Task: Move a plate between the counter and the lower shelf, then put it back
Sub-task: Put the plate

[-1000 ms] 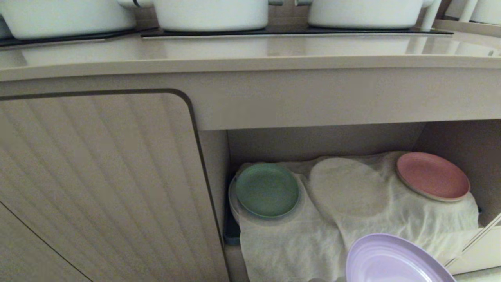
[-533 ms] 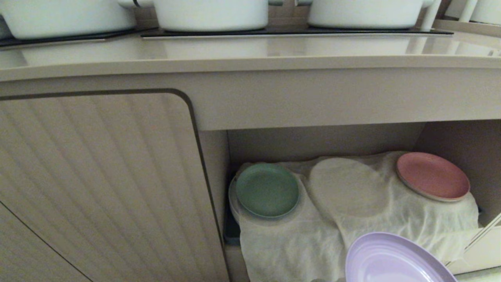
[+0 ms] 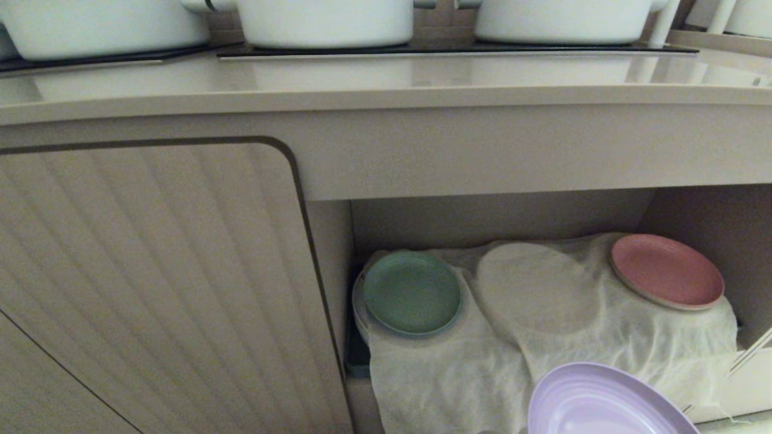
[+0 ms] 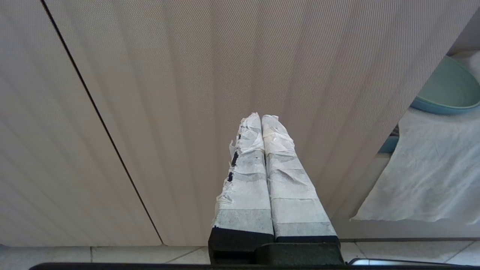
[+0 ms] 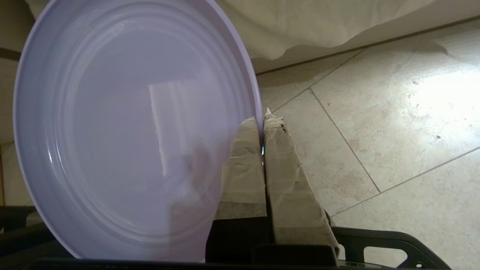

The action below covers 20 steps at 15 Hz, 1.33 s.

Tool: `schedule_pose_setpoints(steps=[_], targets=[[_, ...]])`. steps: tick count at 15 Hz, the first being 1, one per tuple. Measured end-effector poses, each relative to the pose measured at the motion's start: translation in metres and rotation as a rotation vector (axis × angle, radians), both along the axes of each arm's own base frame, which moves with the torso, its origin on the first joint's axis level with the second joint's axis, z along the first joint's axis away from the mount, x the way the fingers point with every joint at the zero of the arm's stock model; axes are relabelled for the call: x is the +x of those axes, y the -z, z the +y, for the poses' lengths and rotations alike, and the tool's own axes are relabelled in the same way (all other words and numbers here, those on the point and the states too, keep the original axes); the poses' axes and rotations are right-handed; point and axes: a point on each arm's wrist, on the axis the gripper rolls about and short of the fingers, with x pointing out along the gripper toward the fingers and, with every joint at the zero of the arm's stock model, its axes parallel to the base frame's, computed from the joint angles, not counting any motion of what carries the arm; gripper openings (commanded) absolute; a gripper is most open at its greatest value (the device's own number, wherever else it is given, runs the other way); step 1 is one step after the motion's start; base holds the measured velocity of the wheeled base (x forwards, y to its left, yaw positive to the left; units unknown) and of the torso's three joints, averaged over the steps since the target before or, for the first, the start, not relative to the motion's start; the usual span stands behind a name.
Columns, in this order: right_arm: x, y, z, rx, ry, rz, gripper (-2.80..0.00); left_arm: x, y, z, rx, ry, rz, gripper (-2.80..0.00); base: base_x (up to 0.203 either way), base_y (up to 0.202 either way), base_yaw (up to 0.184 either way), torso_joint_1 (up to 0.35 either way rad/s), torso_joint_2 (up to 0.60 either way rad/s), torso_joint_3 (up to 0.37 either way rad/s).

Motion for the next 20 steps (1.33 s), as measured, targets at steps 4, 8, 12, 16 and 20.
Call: schedule_pose_setpoints(steps=[4, 8, 12, 16, 20], targets=[[-0.0031, 0.0003, 0.0026, 0.001, -0.045, 0.0, -2.8, 0.0, 0.0, 0.0, 0.0, 0.0, 0.0, -2.8, 0.0, 0.0, 0.0, 0.0, 0.0, 0.0], [-0.0048, 0.0, 0.0032, 0.001, -0.055, -0.007, -2.8, -0.0001, -0.0003, 0.0, 0.0, 0.0, -0.004, -2.8, 0.0, 0.0, 0.0, 0.039, -0.18, -0.185], [-0.0055, 0.0001, 0.0036, 0.001, -0.063, -0.008, -2.8, -0.0002, 0.0, 0.0, 0.0, 0.0, -0.003, -2.8, 0.0, 0.0, 0.0, 0.155, -0.48, -0.294], [-0.0056, 0.0, 0.004, 0.001, -0.071, -0.008, -2.8, -0.0002, 0.0, 0.0, 0.0, 0.001, -0.003, -2.8, 0.0, 0.0, 0.0, 0.177, -0.48, -0.288], [-0.0052, -0.0011, 0.0042, 0.001, -0.073, -0.011, -2.8, -0.0003, 0.0001, 0.0, 0.0, 0.0, -0.003, -2.8, 0.0, 0.0, 0.0, 0.192, -0.48, -0.284]])
